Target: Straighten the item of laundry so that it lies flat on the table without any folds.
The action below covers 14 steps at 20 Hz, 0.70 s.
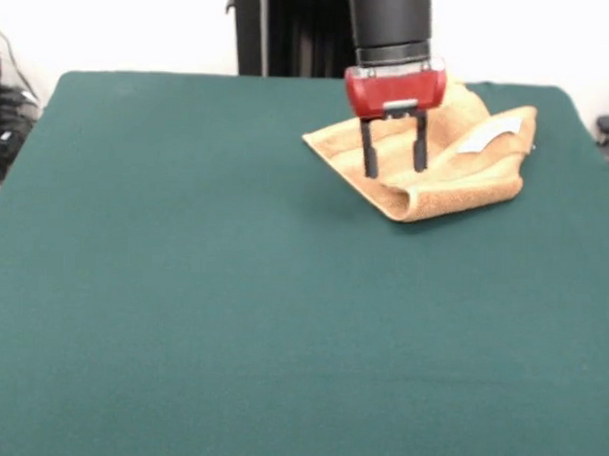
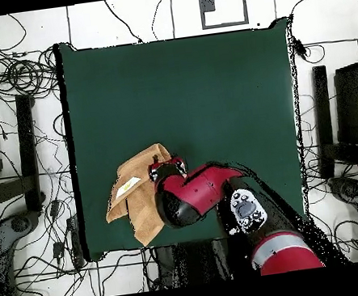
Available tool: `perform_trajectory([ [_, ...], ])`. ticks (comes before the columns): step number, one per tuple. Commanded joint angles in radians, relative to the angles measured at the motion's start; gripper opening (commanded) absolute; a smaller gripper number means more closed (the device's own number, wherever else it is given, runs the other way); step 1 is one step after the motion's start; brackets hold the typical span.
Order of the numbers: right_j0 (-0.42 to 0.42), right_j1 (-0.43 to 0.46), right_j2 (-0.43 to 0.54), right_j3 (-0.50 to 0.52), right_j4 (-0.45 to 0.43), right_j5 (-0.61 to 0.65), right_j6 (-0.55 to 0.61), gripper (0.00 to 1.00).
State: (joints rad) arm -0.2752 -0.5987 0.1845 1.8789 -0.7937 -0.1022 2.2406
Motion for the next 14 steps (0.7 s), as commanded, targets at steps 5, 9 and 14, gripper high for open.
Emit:
perform_trajectory([
  [5, -0.022, 0.116, 0.126, -0.115, 0.038, 0.248, -0.050, 1.00],
  [9, -0.014, 0.130, 0.121, -0.111, 0.011, 0.198, -0.023, 1.00],
  [14, -0.172, 0.230, 0.317, -0.094, 0.008, 0.281, -0.128, 1.00],
])
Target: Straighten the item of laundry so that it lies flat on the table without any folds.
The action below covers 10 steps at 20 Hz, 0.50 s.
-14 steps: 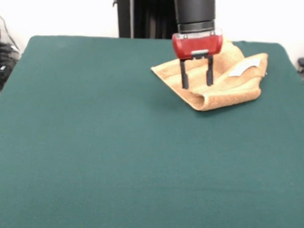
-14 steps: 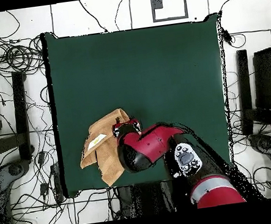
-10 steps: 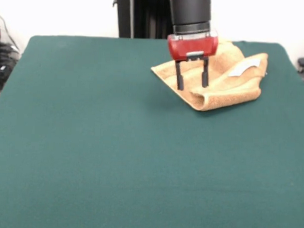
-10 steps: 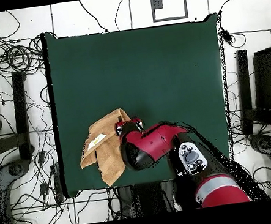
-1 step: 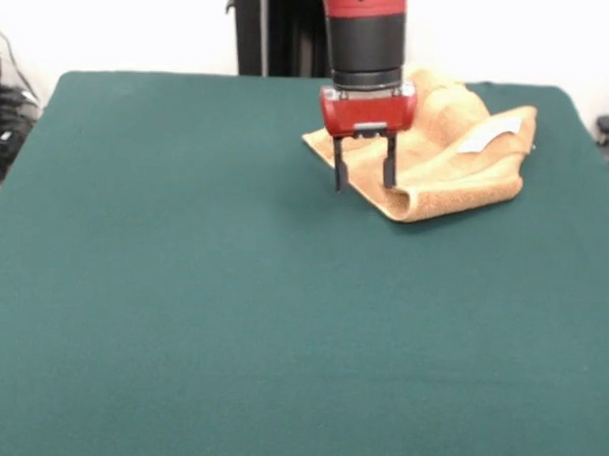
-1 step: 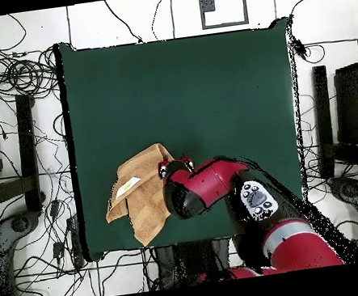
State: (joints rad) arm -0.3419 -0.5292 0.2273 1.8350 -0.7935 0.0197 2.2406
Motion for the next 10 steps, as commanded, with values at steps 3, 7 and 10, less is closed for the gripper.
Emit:
perform_trajectory([
  [3, -0.161, 0.219, 0.341, -0.054, 0.001, 0.205, -0.177, 1.00],
  [7, -0.141, 0.204, 0.312, -0.046, -0.032, 0.180, -0.146, 1.00],
  [10, -0.136, 0.194, 0.306, -0.047, -0.039, 0.188, -0.141, 1.00],
])
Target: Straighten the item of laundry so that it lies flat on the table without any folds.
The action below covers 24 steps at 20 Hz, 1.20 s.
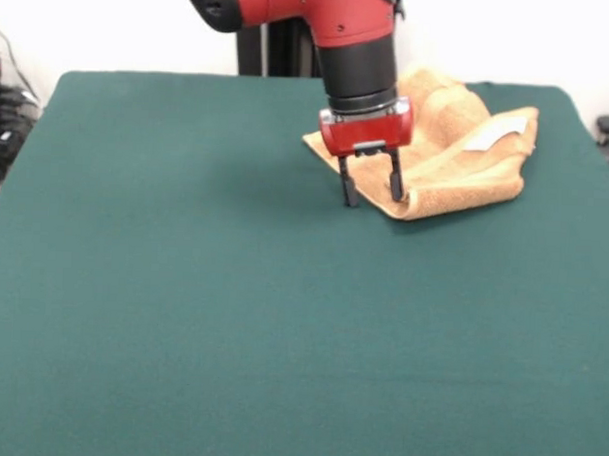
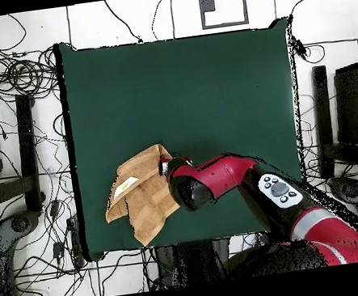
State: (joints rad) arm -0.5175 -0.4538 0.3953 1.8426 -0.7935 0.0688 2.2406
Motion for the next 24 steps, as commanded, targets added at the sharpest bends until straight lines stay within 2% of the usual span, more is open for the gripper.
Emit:
perform_trajectory([
  [1, 0.039, 0.121, 0.140, -0.060, -0.039, 0.142, -0.141, 1.00],
  [8, 0.013, 0.131, 0.169, -0.062, -0.030, 0.170, -0.165, 1.00],
  [10, -0.003, 0.087, 0.183, -0.035, -0.009, 0.211, -0.182, 1.00],
  [14, 0.000, -0.120, 0.183, 0.028, 0.065, 0.350, -0.199, 1.00],
  [16, 0.001, -0.191, 0.187, 0.040, 0.094, 0.411, -0.206, 1.00],
  [24, -0.043, -0.201, 0.259, 0.076, 0.107, 0.406, -0.168, 1.00],
])
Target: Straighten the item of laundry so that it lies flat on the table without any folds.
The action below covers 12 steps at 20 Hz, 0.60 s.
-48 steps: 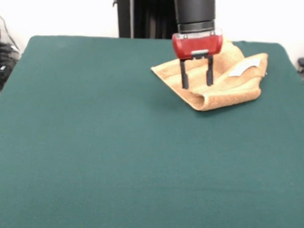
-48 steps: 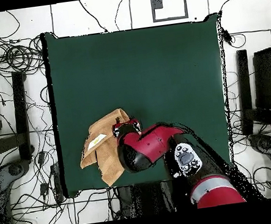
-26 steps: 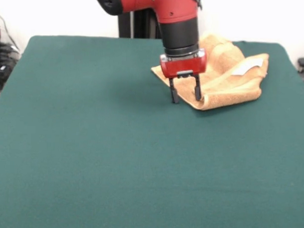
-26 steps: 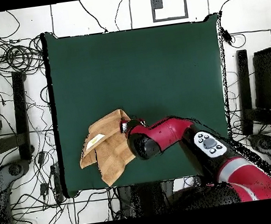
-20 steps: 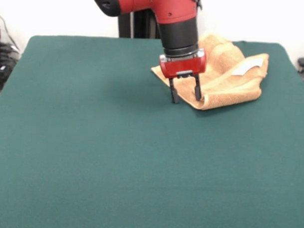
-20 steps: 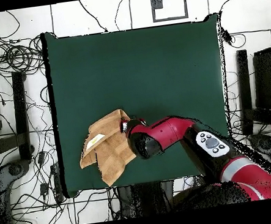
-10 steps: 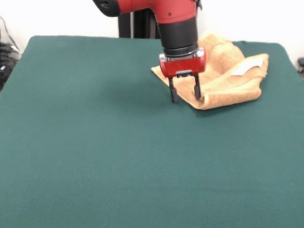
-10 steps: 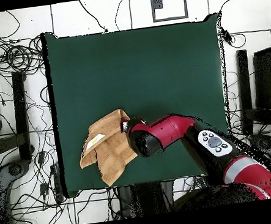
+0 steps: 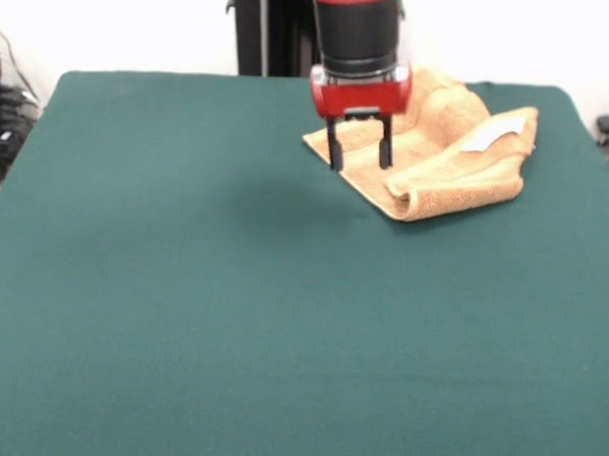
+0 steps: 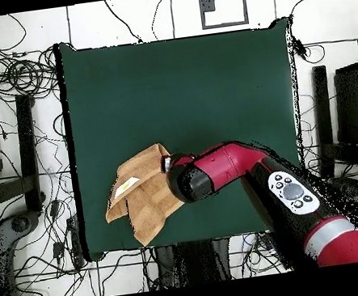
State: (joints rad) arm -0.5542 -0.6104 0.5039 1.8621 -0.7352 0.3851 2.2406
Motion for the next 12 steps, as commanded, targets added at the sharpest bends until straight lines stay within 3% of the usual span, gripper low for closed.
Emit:
perform_trajectory([
  [1, -0.008, -0.034, 0.154, 0.056, 0.044, 0.081, -0.164, 1.00],
  [12, 0.049, 0.091, 0.111, 0.007, -0.049, -0.029, -0.100, 1.00],
])
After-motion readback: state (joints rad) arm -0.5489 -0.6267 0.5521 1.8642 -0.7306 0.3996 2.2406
